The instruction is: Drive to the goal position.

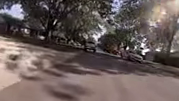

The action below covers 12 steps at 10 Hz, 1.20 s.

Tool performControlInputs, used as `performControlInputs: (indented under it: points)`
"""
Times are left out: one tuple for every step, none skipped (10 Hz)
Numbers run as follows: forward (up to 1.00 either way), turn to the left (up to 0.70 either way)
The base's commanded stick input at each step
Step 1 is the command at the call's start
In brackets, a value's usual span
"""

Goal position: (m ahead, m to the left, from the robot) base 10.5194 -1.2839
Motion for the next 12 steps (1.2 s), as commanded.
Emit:
performControlInputs:
  points:
    - [1.00, 0.00]
    - [1.00, 0.00]
    - [1.00, 0.00]
    - [1.00, 0.00]
    - [1.00, 0.00]
    - [1.00, 0.00]
    - [1.00, 0.00]
    - [1.00, 0.00]
    - [1.00, 0.00]
    - [1.00, 0.00]
    - [1.00, 0.00]
    - [1.00, 0.00]
